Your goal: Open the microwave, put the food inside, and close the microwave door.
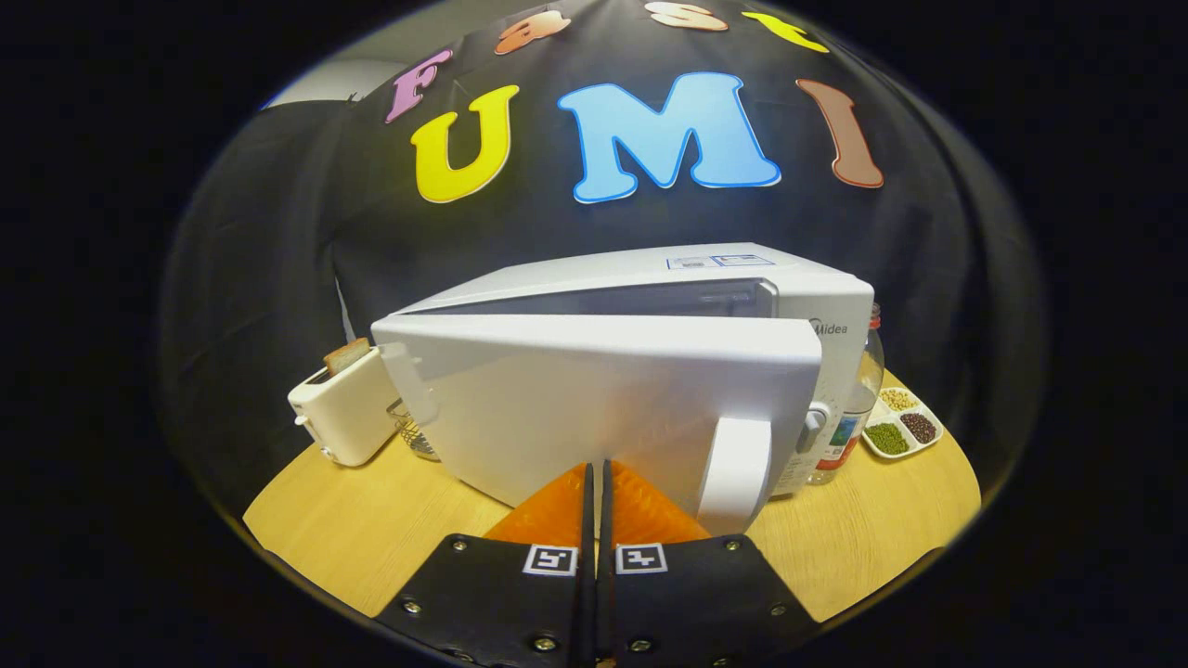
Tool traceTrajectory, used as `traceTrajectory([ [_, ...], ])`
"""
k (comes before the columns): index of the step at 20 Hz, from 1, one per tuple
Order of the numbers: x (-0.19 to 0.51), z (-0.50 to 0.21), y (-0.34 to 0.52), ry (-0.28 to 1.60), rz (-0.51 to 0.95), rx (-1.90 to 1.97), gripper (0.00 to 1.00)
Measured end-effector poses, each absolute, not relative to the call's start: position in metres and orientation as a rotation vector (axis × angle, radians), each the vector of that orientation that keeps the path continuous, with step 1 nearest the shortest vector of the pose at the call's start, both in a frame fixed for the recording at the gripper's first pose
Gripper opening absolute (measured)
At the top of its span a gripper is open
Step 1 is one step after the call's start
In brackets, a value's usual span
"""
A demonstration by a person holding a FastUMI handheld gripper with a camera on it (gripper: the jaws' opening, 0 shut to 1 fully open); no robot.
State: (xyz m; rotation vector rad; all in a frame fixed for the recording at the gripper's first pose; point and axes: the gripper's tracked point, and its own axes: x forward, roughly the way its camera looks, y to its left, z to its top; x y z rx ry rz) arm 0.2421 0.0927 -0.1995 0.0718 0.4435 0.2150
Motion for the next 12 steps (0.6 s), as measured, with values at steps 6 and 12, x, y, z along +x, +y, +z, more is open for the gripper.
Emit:
traceTrajectory([
  [6,0.287,-0.191,0.077,0.424,0.142,0.112,0.01],
  [12,0.291,-0.202,0.080,0.406,0.142,0.061,0.01],
])
